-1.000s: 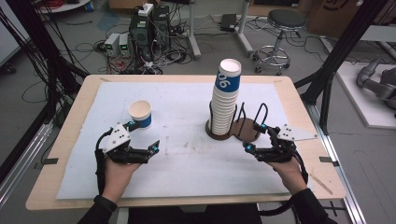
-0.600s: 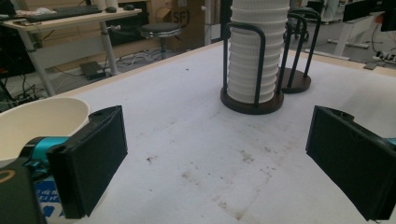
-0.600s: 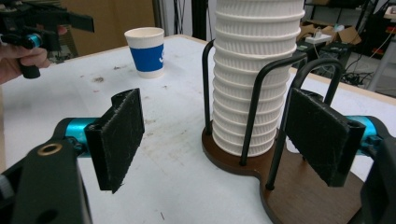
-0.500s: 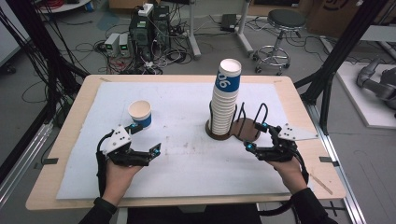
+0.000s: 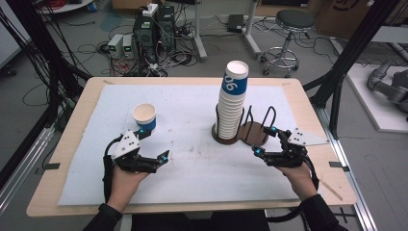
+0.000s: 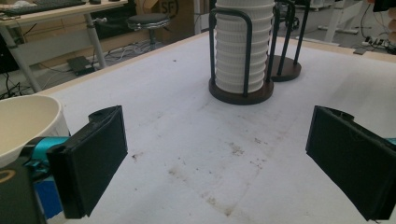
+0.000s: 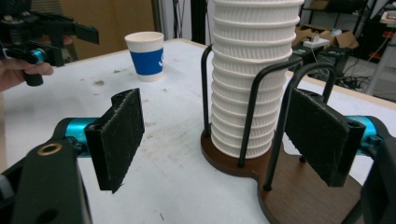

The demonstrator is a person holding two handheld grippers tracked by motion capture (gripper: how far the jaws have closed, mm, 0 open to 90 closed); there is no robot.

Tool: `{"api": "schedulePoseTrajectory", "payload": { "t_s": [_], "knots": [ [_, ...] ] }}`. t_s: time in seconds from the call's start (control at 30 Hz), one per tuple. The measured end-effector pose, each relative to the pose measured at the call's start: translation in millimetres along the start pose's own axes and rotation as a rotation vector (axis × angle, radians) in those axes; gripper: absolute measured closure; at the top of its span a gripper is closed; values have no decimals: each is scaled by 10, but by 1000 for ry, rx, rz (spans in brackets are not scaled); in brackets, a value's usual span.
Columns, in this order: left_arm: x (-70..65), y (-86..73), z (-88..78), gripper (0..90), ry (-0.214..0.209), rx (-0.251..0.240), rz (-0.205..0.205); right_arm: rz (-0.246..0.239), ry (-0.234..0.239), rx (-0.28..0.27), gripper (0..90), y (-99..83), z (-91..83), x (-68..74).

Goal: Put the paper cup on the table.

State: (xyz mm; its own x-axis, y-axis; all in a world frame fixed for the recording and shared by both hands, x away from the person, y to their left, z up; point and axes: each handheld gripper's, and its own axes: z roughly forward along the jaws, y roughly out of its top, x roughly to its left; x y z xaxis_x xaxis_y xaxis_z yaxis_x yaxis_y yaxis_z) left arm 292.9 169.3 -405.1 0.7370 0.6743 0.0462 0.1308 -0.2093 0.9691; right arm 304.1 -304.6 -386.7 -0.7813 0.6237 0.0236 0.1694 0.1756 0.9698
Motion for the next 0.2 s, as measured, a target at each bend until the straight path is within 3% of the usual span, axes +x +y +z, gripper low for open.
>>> {"api": "schedulePoseTrajectory", "payload": {
  "t_s": [0.2],
  "knots": [
    [9, -9, 3, 53, 3, 8, 5, -7, -2, 7, 206, -4, 23, 0]
  ]
}}
